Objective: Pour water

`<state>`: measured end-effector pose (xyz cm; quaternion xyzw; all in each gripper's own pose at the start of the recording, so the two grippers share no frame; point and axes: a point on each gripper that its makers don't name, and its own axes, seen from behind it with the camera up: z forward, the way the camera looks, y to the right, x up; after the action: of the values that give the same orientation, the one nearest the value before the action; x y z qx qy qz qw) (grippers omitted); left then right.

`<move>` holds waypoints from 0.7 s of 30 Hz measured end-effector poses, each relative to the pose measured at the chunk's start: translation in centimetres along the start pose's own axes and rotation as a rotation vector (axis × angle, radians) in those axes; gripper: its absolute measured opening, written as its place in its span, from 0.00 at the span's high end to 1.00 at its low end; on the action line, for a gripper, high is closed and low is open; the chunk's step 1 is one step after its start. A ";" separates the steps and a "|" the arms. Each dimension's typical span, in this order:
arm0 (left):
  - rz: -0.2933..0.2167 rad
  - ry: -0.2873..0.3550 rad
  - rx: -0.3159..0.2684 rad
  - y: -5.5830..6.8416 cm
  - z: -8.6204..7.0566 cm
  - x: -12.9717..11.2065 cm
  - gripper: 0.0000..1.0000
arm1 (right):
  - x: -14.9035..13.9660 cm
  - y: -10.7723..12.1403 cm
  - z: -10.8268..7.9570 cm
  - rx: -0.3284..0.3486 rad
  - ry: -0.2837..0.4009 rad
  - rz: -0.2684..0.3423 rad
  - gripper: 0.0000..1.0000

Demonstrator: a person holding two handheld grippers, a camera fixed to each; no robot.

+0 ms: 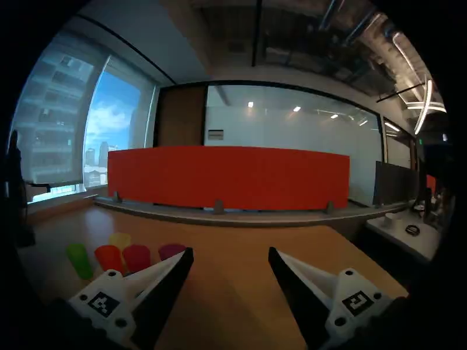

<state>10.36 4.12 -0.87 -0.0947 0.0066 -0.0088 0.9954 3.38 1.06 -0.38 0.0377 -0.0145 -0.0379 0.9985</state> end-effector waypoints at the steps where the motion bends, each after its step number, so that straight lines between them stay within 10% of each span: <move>1: 0.000 0.004 0.009 -0.2 0.1 0.0 0.14 | 0.0 0.0 0.0 -0.001 0.001 0.000 0.00; 21: 0.038 0.023 0.194 -3.4 -1.4 -3.1 0.14 | 0.6 0.1 -0.4 -0.017 -0.004 -0.004 0.00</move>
<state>7.18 0.59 -1.59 0.0025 0.0189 0.0083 0.9998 4.00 1.18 -0.72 0.0290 -0.0163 -0.0402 0.9986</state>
